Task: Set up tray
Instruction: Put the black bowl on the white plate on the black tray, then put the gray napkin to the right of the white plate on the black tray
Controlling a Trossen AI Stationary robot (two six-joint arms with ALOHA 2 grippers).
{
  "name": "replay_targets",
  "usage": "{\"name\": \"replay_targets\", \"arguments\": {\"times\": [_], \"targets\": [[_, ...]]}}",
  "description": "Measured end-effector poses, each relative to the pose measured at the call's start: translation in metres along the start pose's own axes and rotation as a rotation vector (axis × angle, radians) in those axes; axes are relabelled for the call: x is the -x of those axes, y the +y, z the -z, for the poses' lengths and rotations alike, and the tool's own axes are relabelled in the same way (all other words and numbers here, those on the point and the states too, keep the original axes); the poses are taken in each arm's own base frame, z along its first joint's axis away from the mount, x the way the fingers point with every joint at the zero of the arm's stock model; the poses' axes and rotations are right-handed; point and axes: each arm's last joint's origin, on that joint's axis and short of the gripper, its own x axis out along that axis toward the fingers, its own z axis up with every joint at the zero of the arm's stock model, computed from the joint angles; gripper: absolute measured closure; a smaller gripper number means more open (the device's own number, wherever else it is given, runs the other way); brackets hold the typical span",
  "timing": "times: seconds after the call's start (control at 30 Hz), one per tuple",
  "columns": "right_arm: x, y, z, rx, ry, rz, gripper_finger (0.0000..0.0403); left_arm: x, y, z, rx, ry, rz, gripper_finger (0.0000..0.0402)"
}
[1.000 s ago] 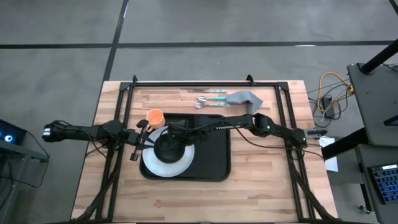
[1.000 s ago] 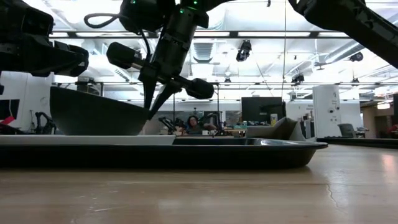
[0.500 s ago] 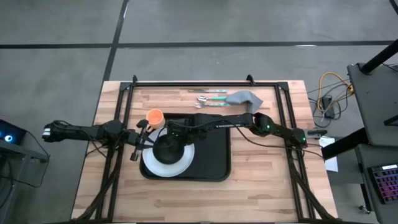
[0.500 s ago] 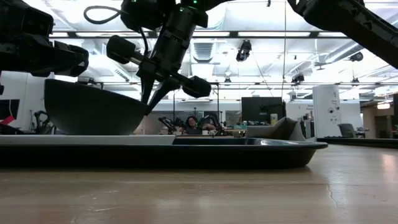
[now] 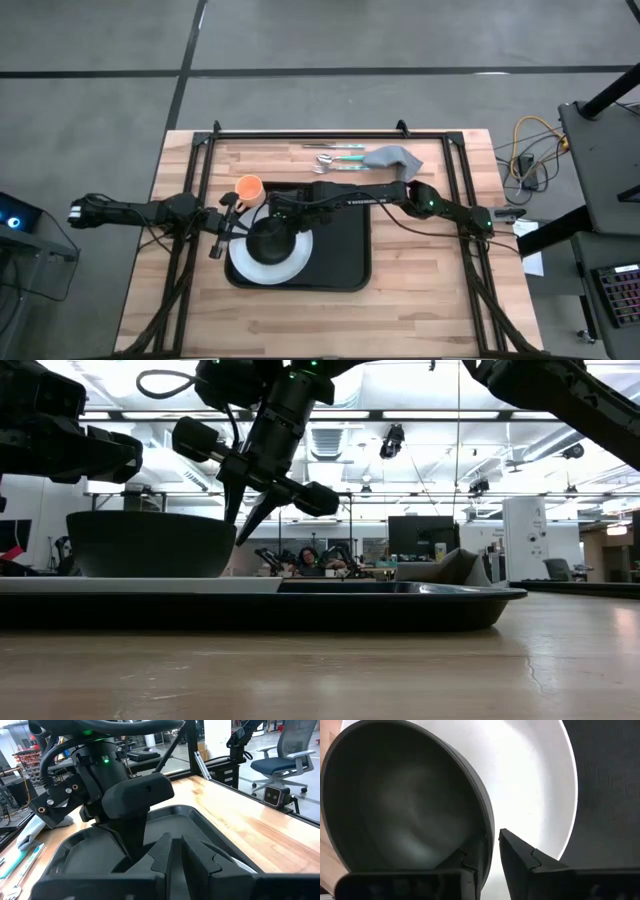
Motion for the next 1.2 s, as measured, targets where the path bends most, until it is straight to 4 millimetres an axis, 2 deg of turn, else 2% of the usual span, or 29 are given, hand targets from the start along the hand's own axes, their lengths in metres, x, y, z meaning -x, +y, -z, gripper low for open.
{"name": "replay_targets", "arguments": {"times": [0.33, 0.9, 1.2], "targets": [[0.002, -0.001, -0.003, -0.005, 0.003, -0.002, 0.0344, 0.000, 0.000, 0.000, 0.000, 0.000, 0.000, 0.0379], [0.023, -0.003, -0.014, 0.021, -0.017, -0.033, 0.0343, 0.000, 0.000, 0.000, 0.000, 0.000, 0.000, 0.0379], [0.044, -0.002, -0.018, 0.074, -0.043, -0.066, 0.0346, 0.000, 0.000, 0.000, 0.000, 0.000, 0.000, 0.0379]]}}
